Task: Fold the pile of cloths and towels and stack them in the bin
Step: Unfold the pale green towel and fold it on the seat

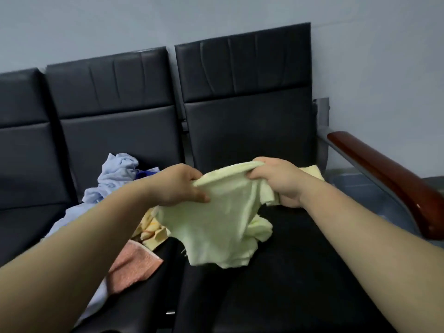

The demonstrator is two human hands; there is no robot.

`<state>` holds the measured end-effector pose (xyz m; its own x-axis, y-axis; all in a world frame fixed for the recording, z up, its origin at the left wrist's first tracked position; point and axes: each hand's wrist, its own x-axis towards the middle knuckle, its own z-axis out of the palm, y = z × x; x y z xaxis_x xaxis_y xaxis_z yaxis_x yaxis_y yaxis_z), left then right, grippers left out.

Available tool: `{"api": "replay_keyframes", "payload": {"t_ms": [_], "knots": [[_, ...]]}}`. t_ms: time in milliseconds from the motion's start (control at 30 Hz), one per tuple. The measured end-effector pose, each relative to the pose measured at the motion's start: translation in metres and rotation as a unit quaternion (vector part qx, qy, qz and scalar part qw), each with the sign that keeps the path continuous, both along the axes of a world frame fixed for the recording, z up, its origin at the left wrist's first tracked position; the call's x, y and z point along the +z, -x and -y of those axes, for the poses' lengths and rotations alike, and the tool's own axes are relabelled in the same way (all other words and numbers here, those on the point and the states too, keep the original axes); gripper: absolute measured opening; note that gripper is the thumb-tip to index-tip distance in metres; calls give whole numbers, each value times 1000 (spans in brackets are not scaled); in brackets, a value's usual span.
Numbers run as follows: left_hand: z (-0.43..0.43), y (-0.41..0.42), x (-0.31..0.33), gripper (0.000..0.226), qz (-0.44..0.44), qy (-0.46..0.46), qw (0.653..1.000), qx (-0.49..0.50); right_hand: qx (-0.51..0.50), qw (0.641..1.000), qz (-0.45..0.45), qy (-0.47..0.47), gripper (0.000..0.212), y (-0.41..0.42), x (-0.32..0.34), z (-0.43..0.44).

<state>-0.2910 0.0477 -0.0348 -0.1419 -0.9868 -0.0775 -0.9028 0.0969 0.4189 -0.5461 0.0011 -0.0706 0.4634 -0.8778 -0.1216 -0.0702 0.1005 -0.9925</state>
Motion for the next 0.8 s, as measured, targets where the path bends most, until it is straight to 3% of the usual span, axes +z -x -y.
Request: {"api": "replay_keyframes", "payload": {"t_ms": [100, 167, 233, 267, 333, 400, 467, 533, 600, 667, 733, 800], "knots": [[0, -6, 30, 12, -154, -27, 987, 21, 23, 996, 85, 24, 12, 1, 47, -5], [-1, -5, 49, 14, -300, -10, 953, 36, 83, 994, 64, 43, 31, 7, 74, -7], [-4, 2, 66, 13, -413, 0, 909, 52, 133, 977, -128, 108, 45, 11, 91, -10], [-6, 6, 73, 12, -440, 5, 896, 56, 141, 940, -258, 171, 45, 12, 97, -13], [-11, 15, 83, 17, -417, 12, 908, 39, 111, 843, -457, 260, 34, 10, 106, -15], [-17, 22, 89, 28, -245, 34, 969, 11, 60, 806, -514, 288, 22, 10, 114, -15], [-20, 29, 92, 28, -32, 61, 998, 5, 27, 837, -473, 272, 22, 14, 126, -15], [-19, 29, 94, 22, -4, 68, 998, 8, 18, 911, -354, 210, 21, 18, 134, -18], [-17, 22, 95, 13, -125, 60, 990, -5, 21, 968, -211, 135, 21, 20, 139, -22], [-17, 17, 97, 18, -324, 28, 945, -13, 52, 987, -118, 94, 26, 22, 140, -27], [-19, 20, 103, 24, -495, -3, 869, -12, 113, 981, -131, 89, 36, 23, 139, -28], [-20, 26, 107, 27, -553, -3, 833, 10, 143, 950, -250, 123, 43, 22, 135, -29]]}}
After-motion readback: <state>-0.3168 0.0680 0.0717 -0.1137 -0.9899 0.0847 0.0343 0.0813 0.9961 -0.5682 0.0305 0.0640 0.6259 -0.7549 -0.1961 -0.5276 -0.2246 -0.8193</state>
